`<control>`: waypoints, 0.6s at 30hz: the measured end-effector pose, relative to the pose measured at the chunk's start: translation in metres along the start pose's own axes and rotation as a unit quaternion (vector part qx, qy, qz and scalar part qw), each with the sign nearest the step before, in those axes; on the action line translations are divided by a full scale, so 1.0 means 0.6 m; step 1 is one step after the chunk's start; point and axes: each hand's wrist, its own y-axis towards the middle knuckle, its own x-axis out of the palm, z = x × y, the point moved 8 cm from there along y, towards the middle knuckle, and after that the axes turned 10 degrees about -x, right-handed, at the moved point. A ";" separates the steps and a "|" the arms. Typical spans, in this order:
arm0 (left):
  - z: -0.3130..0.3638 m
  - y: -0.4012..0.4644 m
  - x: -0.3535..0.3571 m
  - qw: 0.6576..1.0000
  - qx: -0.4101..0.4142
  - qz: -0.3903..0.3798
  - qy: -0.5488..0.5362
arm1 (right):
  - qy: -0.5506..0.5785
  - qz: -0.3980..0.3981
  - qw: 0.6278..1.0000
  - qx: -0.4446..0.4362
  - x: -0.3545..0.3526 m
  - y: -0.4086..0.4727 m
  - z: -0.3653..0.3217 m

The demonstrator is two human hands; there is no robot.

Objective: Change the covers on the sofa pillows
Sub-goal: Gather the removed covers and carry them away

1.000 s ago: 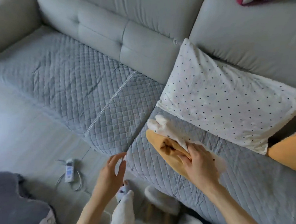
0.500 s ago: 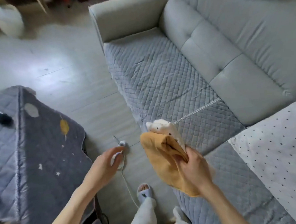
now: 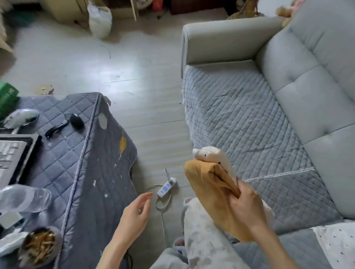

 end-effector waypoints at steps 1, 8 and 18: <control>0.013 0.016 -0.007 1.000 0.002 0.008 -0.004 | 0.000 -0.008 1.000 -0.001 0.005 0.020 0.000; 0.163 0.164 -0.018 0.999 0.023 0.029 -0.031 | -0.007 -0.037 0.999 0.003 -0.005 0.192 0.013; 0.396 0.350 -0.081 0.994 0.080 0.047 -0.052 | -0.011 -0.040 0.999 -0.017 -0.044 0.463 -0.043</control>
